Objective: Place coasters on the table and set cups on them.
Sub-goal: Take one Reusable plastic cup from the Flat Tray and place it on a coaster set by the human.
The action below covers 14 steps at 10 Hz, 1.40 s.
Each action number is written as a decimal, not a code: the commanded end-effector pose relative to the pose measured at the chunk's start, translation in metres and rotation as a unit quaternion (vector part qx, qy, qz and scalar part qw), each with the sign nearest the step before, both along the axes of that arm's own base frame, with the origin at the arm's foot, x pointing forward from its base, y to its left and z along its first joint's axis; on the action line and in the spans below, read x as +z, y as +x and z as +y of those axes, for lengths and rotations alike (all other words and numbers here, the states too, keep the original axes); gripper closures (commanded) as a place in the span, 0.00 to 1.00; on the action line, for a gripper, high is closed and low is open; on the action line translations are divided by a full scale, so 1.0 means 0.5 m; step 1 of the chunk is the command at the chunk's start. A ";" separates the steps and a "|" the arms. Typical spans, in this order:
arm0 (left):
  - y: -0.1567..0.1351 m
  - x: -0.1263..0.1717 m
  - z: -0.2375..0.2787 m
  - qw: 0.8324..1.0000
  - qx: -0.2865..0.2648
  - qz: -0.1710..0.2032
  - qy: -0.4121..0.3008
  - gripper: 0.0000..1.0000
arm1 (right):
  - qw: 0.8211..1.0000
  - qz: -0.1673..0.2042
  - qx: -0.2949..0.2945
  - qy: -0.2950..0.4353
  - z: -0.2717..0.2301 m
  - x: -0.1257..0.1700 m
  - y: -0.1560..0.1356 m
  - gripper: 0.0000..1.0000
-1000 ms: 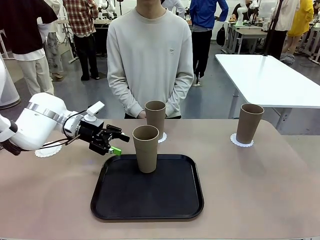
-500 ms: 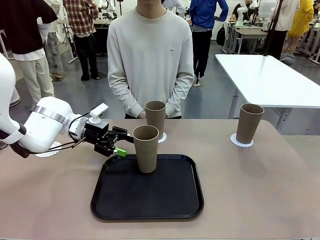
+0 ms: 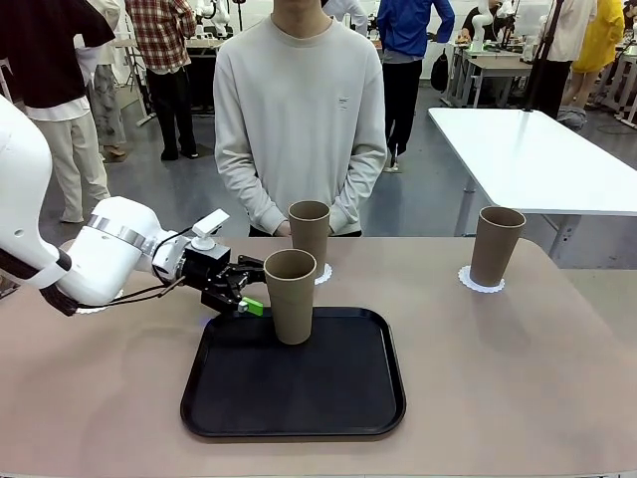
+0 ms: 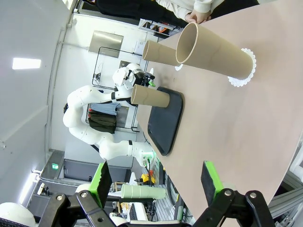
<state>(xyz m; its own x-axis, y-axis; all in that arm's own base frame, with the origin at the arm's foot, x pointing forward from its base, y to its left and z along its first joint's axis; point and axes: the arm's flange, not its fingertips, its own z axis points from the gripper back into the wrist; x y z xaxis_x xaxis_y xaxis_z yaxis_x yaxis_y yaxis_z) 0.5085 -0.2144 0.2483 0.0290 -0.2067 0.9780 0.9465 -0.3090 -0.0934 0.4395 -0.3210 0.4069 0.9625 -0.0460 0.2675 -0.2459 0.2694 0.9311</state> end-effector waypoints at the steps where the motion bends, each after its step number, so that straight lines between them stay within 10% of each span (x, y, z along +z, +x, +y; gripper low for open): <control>1: 0.012 -0.008 -0.022 1.000 -0.015 -0.009 -0.010 0.00 | 1.000 -0.003 -0.005 0.001 0.004 0.001 0.000 0.00; 7: 0.003 -0.034 -0.099 0.997 -0.080 0.005 -0.011 0.00 | 1.000 -0.003 -0.005 0.001 0.004 0.001 0.000 0.00; 8: 0.000 -0.034 -0.101 0.995 -0.094 -0.009 -0.021 0.13 | 1.000 -0.003 -0.005 0.001 0.004 0.001 0.000 0.00; 9: -0.002 -0.031 -0.099 0.995 -0.095 -0.009 -0.017 0.60 | 1.000 -0.003 -0.005 0.001 0.004 0.001 0.000 0.00; 11: -0.007 -0.026 -0.091 0.996 -0.091 -0.012 -0.017 1.00 | 1.000 -0.003 -0.005 0.001 0.004 0.001 0.000 0.00; 14: -0.027 -0.001 -0.087 0.998 -0.065 0.020 0.008 1.00 | 1.000 -0.003 -0.005 0.001 0.004 0.001 0.000 0.00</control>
<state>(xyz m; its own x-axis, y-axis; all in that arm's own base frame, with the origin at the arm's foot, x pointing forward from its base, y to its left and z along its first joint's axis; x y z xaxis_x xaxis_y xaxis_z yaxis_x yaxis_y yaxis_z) 0.5046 -0.2610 0.2362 0.0110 -0.1964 0.9805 0.8894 -0.4462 -0.0994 0.4395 -0.3210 0.4069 0.9624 -0.0460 0.2676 -0.2460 0.2693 0.9311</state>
